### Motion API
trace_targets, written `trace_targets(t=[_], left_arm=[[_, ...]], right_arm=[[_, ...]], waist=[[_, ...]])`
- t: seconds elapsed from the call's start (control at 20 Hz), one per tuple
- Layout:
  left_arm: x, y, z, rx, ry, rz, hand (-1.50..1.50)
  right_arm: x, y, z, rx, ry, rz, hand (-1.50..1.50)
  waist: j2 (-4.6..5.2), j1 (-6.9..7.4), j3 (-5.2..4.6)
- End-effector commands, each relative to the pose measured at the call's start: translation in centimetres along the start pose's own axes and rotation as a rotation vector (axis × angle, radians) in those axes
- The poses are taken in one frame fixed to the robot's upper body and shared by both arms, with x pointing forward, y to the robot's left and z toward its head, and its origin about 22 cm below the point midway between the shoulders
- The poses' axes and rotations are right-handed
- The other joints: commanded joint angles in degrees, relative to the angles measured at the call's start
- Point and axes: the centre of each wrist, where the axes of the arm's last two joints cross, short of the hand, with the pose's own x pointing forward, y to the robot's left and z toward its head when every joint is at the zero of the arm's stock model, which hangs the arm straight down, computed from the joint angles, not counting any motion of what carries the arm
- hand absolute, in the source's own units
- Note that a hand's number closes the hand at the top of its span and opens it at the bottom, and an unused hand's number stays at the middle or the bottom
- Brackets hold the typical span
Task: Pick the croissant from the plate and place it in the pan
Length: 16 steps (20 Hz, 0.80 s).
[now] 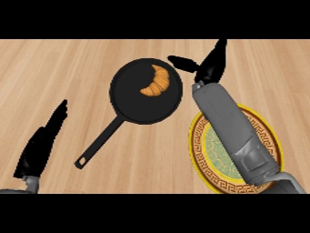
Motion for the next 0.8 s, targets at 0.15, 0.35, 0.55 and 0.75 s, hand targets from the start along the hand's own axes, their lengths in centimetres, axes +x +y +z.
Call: trace_targets(t=[0.15,0.35,0.55,0.75], left_arm=[[0.2,2.4,0.7,0.045,0.034,-0.003,0.0],[-0.8,1.9,1.4,0.066,0.054,0.003,0.0],[-1.0,0.9,0.8,0.071,0.05,0.005,0.0],[-1.4,1.3,1.6,0.075,0.044,0.005,0.0]], right_arm=[[-5.5,-3.6,-0.1,-0.059,-0.076,-0.037,-1.5],[-7.6,-7.9,-1.2,-0.052,-0.107,0.001,-1.5],[-9.7,-11.0,1.5,-0.046,-0.096,0.007,-1.5],[-10.3,-18.1,0.8,-0.034,-0.122,0.015,-1.5]], waist=[[-1.13,-3.56,-0.05],[-1.54,-4.7,-0.1],[-1.5,-4.97,-0.13],[-1.46,-5.06,-0.11]])
